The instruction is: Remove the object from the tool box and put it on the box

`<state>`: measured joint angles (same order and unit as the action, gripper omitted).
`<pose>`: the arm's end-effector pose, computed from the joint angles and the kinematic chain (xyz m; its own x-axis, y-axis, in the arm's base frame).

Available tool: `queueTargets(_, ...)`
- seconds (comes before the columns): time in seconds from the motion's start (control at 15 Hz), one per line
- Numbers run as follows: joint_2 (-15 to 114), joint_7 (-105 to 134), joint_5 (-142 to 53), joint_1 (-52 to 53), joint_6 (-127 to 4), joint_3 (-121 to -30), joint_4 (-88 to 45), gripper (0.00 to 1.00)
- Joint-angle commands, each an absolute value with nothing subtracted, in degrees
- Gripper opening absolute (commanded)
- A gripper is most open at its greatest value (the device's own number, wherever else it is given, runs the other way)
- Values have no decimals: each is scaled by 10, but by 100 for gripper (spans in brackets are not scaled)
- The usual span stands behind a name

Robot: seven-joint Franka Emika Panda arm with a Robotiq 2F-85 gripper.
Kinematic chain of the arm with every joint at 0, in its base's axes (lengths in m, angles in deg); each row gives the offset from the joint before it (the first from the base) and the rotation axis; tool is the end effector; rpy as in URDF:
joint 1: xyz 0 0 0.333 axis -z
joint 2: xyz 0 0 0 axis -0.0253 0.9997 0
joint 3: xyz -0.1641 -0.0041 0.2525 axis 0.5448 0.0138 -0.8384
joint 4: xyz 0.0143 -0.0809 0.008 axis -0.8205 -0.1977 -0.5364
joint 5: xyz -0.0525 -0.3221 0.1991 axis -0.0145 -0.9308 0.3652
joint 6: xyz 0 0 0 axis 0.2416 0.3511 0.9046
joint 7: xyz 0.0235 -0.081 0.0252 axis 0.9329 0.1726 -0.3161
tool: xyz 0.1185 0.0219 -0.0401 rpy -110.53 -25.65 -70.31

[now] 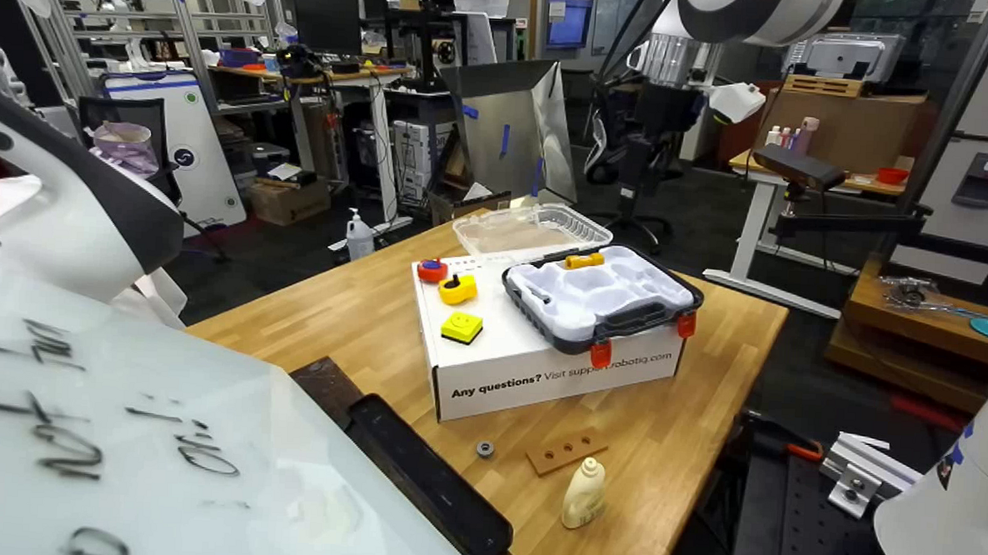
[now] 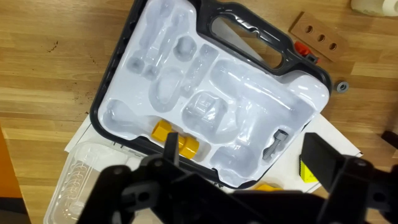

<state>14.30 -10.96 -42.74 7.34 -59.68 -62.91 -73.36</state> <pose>0.4038 -0.1676 0.3740 0.9911 -0.0134 0.1325 -0.0100 -0.9996 -0.0262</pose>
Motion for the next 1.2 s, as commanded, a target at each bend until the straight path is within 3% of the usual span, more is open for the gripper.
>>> queueTargets(0.0, 188, -88, -399, 78, -598, -641, -710, 100)
queueTargets(0.2, 232, 1, -401, 89, -615, -659, -688, 100)
queueTargets(0.93, 211, -31, -406, 88, -614, -658, -708, 100)
queueTargets(1.13, 222, -82, -341, 73, -561, -646, -691, 100)
